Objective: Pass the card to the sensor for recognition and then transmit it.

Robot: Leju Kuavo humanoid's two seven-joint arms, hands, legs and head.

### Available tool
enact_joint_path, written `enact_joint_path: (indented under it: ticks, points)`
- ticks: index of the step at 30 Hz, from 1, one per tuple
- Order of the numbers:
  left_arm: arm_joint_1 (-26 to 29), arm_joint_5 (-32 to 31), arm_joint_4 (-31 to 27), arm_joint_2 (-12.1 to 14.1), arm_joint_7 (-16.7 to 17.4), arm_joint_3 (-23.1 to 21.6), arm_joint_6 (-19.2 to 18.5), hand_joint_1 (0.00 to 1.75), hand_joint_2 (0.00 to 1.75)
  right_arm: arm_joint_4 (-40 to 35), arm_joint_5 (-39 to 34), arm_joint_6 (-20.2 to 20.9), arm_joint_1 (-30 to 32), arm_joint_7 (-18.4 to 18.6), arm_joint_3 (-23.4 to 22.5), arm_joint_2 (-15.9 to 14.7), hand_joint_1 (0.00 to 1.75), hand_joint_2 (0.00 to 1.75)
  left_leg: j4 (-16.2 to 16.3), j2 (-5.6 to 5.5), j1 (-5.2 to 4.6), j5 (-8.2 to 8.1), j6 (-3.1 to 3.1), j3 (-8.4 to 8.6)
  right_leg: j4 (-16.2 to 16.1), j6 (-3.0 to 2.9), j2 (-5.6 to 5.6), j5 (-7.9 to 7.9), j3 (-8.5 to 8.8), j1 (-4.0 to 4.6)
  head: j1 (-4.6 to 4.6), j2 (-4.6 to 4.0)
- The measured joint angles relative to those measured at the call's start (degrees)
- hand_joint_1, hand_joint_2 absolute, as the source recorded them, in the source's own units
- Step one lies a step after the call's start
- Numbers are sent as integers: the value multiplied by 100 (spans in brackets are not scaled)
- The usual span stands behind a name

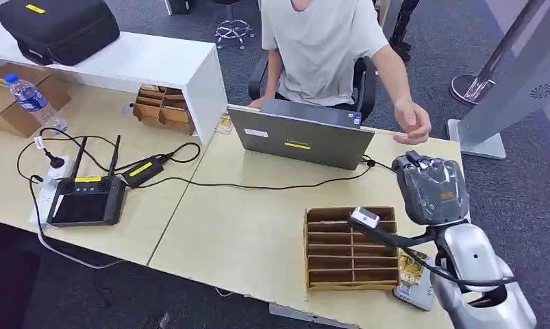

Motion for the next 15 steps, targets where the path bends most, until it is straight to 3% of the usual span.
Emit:
enact_joint_path:
  ticks: [15]
  points:
    - [3, -87, 0, 0, 52, 0, -28, 0, 175, -105, 44, -140, 157, 44, 22, 4, 175, 175, 0, 0, 0, 0, 0, 0, -1, 0, 0, 0, -1, 0, -2, 0]
